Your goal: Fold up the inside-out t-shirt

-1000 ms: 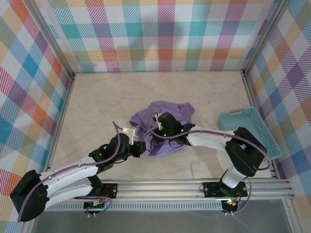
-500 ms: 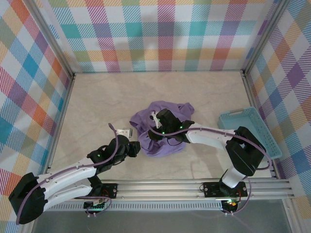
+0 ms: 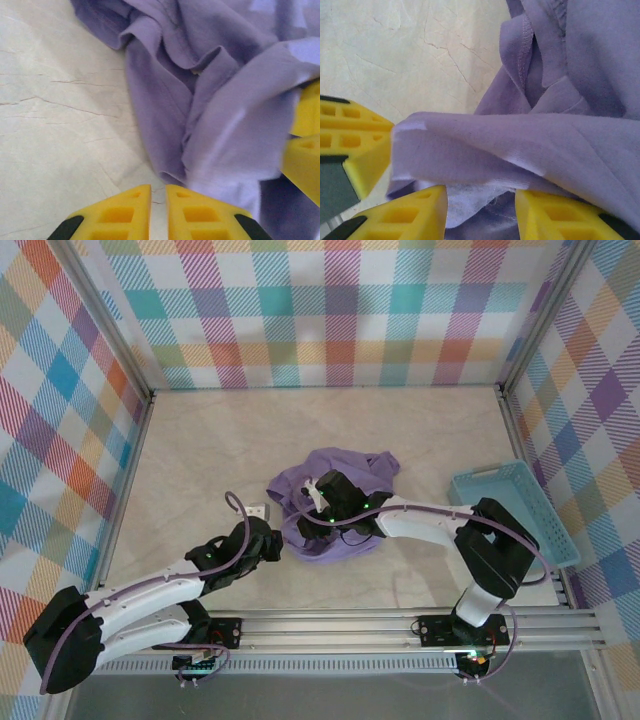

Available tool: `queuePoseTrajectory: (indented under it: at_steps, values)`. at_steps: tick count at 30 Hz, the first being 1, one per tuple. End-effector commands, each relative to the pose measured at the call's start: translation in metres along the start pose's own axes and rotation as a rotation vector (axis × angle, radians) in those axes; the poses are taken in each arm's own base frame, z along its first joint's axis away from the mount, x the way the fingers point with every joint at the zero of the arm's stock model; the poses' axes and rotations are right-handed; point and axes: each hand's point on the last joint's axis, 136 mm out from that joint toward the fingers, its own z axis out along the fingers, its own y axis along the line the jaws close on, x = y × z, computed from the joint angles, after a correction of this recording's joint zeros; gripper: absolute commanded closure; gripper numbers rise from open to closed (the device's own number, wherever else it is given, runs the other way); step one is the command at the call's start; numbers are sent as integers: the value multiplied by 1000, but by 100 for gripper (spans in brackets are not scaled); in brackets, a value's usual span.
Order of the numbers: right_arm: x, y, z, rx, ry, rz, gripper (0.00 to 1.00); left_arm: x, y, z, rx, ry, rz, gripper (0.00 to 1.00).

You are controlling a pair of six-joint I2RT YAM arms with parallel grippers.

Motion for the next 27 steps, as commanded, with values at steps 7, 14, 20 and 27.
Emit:
queuePoseTrajectory:
  at_steps: [7,14,20,27]
  values:
    - [-2,-8,7,39,10,-113,49,-9,5,3,-49,-11,-21,86]
    - [-3,-16,8,91,12,-162,47,-9,6,5,-54,-5,-19,86]
    - [-4,-19,16,102,27,-182,42,-7,3,8,-45,2,-21,86]
    - [-9,-14,22,77,39,-190,53,-8,1,7,-38,4,-22,84]
